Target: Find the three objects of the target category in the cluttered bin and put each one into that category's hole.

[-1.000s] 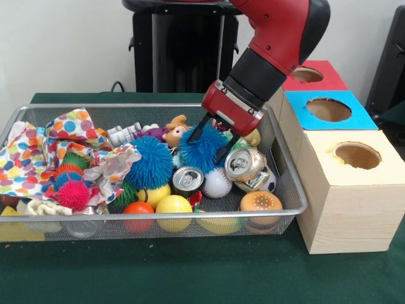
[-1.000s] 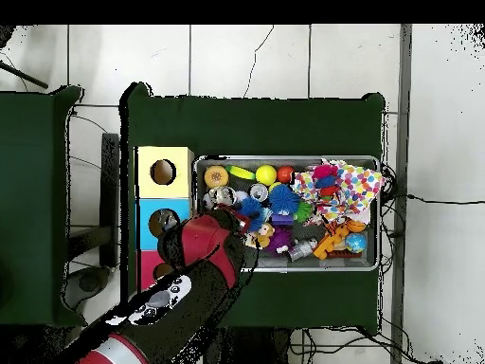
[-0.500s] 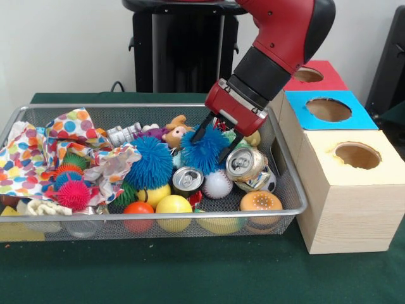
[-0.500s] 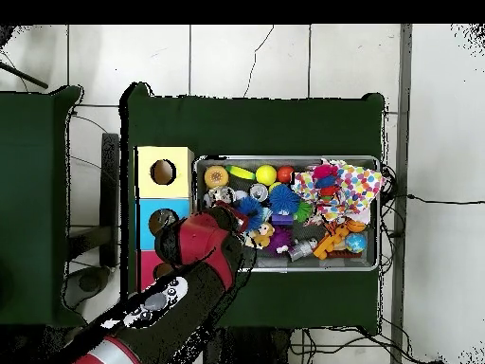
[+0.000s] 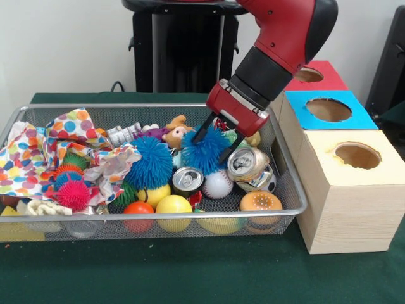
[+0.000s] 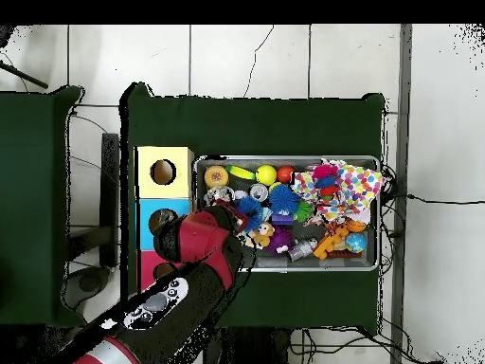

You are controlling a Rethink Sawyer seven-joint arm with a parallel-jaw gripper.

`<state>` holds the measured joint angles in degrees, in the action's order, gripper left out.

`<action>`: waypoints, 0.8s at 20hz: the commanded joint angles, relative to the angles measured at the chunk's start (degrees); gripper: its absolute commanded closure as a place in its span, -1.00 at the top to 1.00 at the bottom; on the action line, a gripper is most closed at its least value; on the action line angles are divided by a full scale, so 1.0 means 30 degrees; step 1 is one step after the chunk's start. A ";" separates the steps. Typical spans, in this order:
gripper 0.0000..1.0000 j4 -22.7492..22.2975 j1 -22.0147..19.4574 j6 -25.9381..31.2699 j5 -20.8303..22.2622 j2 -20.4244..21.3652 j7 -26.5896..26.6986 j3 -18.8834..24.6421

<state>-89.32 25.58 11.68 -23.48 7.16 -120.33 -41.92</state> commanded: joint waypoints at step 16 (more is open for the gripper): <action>1.00 0.1491 0.0219 0.7279 -0.1255 0.0504 -0.5203 -0.0154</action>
<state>-89.19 25.89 26.51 -24.76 9.27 -120.33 -44.69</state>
